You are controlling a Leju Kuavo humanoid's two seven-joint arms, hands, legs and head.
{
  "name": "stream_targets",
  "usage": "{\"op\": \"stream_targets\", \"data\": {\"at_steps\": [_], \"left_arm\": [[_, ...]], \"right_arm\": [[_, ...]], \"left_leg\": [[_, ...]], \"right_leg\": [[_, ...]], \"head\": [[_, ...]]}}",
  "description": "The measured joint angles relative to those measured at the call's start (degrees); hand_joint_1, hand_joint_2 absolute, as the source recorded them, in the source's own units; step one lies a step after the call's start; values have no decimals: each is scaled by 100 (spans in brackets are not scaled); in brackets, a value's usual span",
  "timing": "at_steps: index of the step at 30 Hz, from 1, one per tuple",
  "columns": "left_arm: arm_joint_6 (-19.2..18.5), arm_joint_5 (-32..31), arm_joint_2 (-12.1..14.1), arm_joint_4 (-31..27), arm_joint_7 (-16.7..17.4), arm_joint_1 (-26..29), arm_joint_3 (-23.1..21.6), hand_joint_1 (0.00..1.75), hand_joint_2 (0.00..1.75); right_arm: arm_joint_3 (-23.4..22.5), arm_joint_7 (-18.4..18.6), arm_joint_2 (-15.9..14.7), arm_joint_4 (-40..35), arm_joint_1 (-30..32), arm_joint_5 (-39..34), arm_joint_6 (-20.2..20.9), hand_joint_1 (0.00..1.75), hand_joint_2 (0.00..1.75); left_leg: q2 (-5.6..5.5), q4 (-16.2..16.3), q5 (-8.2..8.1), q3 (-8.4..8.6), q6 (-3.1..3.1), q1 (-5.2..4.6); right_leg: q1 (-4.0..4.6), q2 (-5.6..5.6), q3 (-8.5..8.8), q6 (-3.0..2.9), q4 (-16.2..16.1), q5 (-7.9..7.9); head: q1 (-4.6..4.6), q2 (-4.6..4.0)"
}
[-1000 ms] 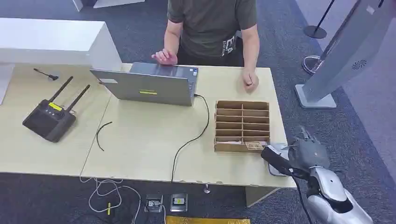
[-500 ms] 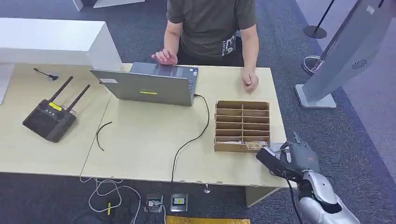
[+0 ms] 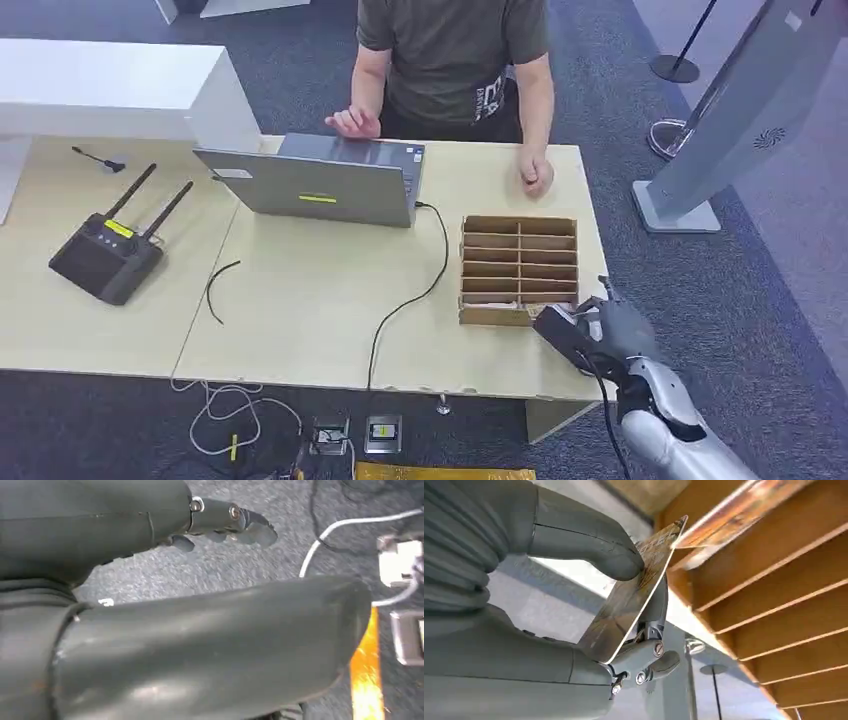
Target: Pass the card to the sensor for recognition and then transmit it.
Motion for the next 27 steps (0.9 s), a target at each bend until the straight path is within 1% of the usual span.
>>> {"op": "stream_targets", "data": {"at_steps": [2,4,7,9,11,16,20,27], "left_arm": [[2,-63,-11,-15,0,-1,4,0,0],[118,-216,0,-74,0,70,7,0,0],[374,-417,155,-365,79,308,4,0,0],[437,-489,263,-568,168,459,4,0,0],[463,-557,345,-721,223,542,4,0,0],[457,-584,455,-993,273,613,4,0,0],[426,-592,505,-1124,273,621,4,0,0],[424,-608,553,-1283,273,627,4,0,0]], "right_arm": [[35,65,13,26,-6,-28,-87,175,175],[81,243,-11,46,12,-33,-227,175,175],[105,413,-122,37,100,35,-350,175,175],[105,485,-203,31,149,111,-361,175,175],[105,573,-275,13,182,240,-359,175,175],[79,735,-452,-114,251,398,-339,175,175],[41,877,-625,-267,288,536,-324,175,175],[-85,962,-831,-507,335,616,-315,175,175]], "left_leg": [[1,0,0,1,0,0],[3,0,-2,1,0,0],[13,0,-7,1,-4,1],[20,0,-8,1,-4,0],[24,0,-8,1,-4,0],[24,0,-6,3,-4,0],[24,1,-6,5,-4,0],[24,0,-7,3,-4,0]], "right_leg": [[0,3,-1,0,0,0],[0,11,-3,-1,0,-1],[1,17,-5,-1,-1,-2],[1,28,-10,-1,-1,-2],[0,26,-8,-1,-2,-2],[0,28,-6,1,-2,1],[0,27,-6,1,-2,2],[0,27,-7,0,-2,1]], "head": [[0,0],[-2,0],[0,0],[-2,0],[-4,0],[-2,0],[-2,0],[-2,0]]}}
